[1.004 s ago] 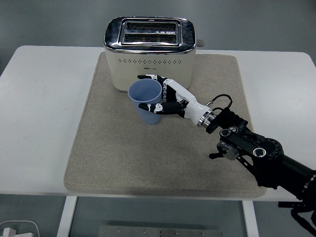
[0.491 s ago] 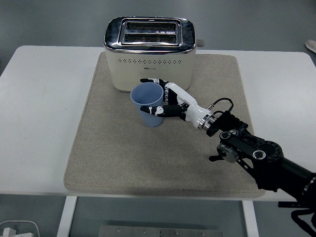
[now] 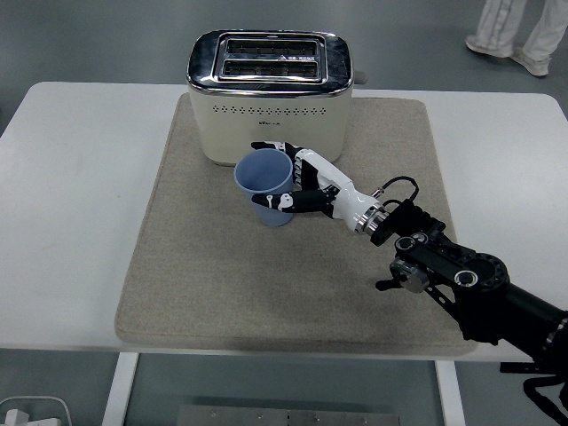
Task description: Put the water cup in front of the bread machine
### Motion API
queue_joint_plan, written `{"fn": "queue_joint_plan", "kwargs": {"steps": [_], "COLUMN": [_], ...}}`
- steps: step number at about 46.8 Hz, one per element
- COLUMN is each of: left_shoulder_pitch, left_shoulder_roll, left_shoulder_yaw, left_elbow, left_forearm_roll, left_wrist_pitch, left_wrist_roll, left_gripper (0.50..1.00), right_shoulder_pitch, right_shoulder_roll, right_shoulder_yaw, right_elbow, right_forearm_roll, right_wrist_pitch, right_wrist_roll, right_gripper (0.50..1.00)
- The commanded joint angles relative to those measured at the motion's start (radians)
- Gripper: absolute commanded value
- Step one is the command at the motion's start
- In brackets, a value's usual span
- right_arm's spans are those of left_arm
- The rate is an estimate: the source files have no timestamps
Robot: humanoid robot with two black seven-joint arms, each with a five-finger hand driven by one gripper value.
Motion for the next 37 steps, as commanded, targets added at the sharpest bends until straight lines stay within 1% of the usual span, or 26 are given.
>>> {"fn": "queue_joint_plan", "kwargs": {"steps": [1,14,27,37], "left_shoulder_pitch": [0.000,0.000,0.000,0.000], "left_shoulder_roll": [0.000,0.000,0.000,0.000], "left_shoulder_yaw": [0.000,0.000,0.000,0.000], "left_elbow": [0.000,0.000,0.000,0.000], "left_forearm_roll": [0.000,0.000,0.000,0.000], "left_wrist_pitch": [0.000,0.000,0.000,0.000], "left_wrist_roll": [0.000,0.000,0.000,0.000], "left_gripper": [1.000,1.000,1.000,1.000], "right_shoulder_pitch": [0.000,0.002,0.002,0.005], "right_shoulder_roll": [0.000,0.000,0.000,0.000], "right_shoulder_yaw": [0.000,0.000,0.001,0.003], "right_elbow": [0.000,0.000,0.000,-0.002], "right_forearm_roll": [0.000,0.000,0.002,0.006], "right_wrist_pitch": [0.002,0.012,0.041,0.041], "right_wrist_roll": [0.002,0.002,0.003,0.005], "right_gripper": [0.921,0.924,0.924,0.924]}}
